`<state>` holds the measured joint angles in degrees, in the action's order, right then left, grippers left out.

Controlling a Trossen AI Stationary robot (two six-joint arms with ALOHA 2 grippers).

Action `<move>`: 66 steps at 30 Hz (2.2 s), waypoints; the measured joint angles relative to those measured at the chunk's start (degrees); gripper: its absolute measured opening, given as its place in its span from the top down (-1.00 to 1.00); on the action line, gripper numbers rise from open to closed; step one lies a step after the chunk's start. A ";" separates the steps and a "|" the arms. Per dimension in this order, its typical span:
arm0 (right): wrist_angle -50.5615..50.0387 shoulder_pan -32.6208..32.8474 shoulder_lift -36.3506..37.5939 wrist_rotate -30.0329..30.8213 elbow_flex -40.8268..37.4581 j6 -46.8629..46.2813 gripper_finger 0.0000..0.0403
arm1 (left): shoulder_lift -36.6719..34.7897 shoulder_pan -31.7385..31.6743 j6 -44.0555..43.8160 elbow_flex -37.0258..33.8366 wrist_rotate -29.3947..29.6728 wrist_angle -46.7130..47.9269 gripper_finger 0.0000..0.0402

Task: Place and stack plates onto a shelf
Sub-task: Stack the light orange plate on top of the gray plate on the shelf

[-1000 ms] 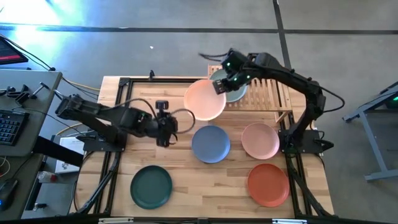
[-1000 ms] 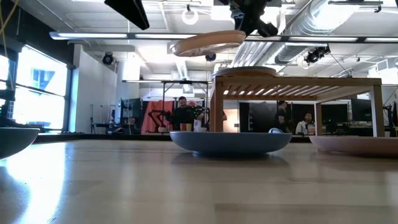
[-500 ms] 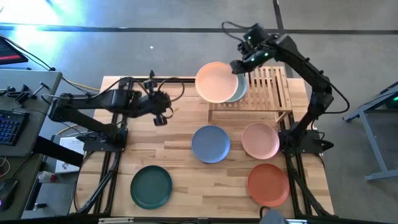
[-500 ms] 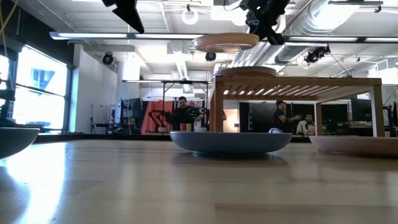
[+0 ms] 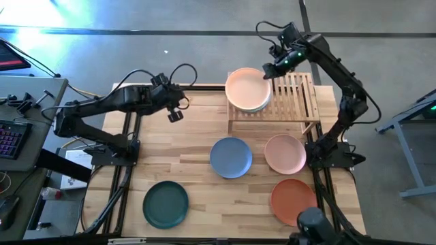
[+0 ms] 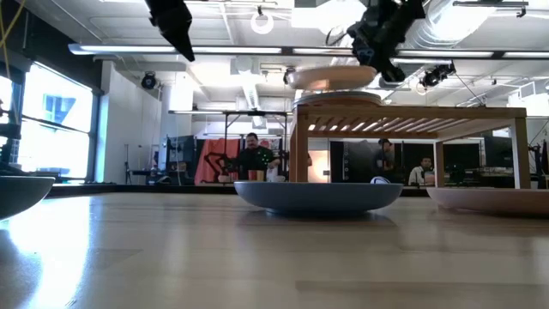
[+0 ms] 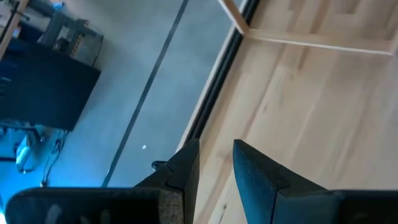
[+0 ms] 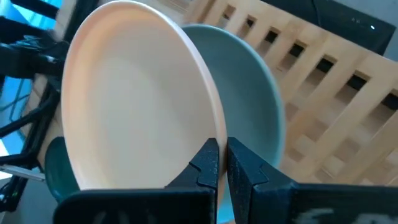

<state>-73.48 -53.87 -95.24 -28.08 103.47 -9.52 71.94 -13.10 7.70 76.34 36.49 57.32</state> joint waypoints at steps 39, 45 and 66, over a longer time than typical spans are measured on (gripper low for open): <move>2.79 -1.60 -0.02 4.11 -5.71 -0.96 1.00 | 0.00 -5.71 1.95 0.02 -0.26 -1.51 0.57; 3.18 -1.23 -0.02 5.12 -5.71 -2.03 1.00 | 0.00 -5.71 1.95 0.02 -0.26 -1.51 0.57; 3.45 -0.72 -0.02 5.75 -5.71 -3.52 0.82 | 0.00 -5.71 1.89 0.04 -0.26 -1.49 0.57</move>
<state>-70.03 -54.59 -95.26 -22.33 97.76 -13.04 71.94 -18.81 9.59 76.38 36.23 55.83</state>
